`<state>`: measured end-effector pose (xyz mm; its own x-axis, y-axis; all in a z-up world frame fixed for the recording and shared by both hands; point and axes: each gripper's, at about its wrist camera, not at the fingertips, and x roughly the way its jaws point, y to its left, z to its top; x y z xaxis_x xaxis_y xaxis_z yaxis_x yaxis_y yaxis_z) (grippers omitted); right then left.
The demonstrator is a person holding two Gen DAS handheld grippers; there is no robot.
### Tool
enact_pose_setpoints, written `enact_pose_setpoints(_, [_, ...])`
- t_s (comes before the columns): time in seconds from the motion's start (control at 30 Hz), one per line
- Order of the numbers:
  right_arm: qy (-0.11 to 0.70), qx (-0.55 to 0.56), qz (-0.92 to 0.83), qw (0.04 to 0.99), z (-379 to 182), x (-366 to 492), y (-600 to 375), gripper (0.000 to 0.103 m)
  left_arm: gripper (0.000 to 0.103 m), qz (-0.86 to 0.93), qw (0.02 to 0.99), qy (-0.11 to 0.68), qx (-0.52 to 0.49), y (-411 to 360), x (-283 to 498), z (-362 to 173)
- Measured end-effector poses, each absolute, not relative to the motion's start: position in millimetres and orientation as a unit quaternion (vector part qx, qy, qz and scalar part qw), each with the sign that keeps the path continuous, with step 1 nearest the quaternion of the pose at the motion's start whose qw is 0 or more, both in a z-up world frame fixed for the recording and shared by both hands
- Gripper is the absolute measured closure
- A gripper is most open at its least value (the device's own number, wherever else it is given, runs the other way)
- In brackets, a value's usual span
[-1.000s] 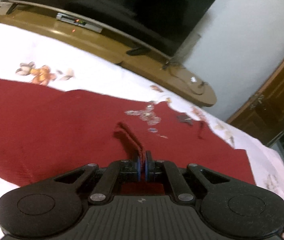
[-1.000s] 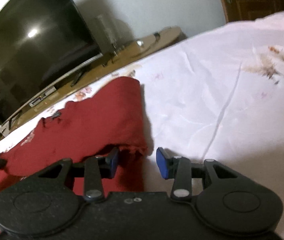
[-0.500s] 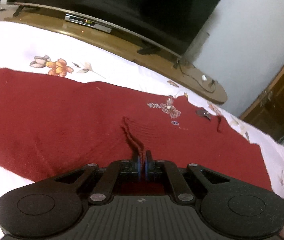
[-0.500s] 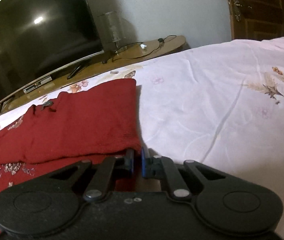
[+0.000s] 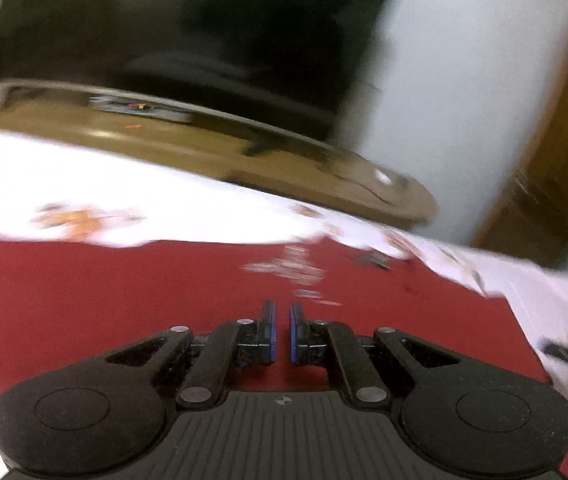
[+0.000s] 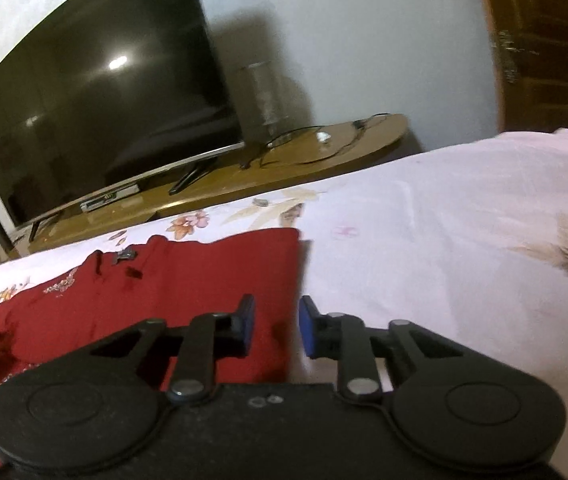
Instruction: Fold small clothes
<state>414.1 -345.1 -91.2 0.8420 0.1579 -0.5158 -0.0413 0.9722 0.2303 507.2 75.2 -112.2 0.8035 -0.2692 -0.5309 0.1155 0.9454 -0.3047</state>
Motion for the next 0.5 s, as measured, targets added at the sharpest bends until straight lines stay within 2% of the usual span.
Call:
enact_pose_setpoints(0.03, [0.281,0.096,0.057,0.953,-96,423,-338,0.079,0.099,-0.118,0.937,0.306,-0.119,63,515,-117])
enact_pose_setpoints(0.1, [0.313,0.074,0.05,0.946,-112,441,-327,0.08,0.078,-0.115,0.933,0.333,-0.08,45,529,-138])
enact_pose_setpoints(0.17, [0.309,0.044,0.039,0.949,-116,444,-321,0.08,0.077,-0.111,0.939,0.315,-0.08,48,526,-143])
enact_pose_setpoints(0.23, [0.31,0.037,0.03,0.95,-107,446,-325,0.074,0.077,-0.081,0.95,0.293,-0.068,52,519,-134])
enact_pose_setpoints(0.3, [0.284,0.044,0.032,0.957,-98,447,-335,0.073,0.077,-0.052,0.958,0.274,-0.067,64,518,-128])
enact_pose_setpoints(0.5, [0.264,0.099,0.026,0.959,-91,488,-348,0.073,0.077,0.0,0.948,0.309,-0.08,91,531,-142])
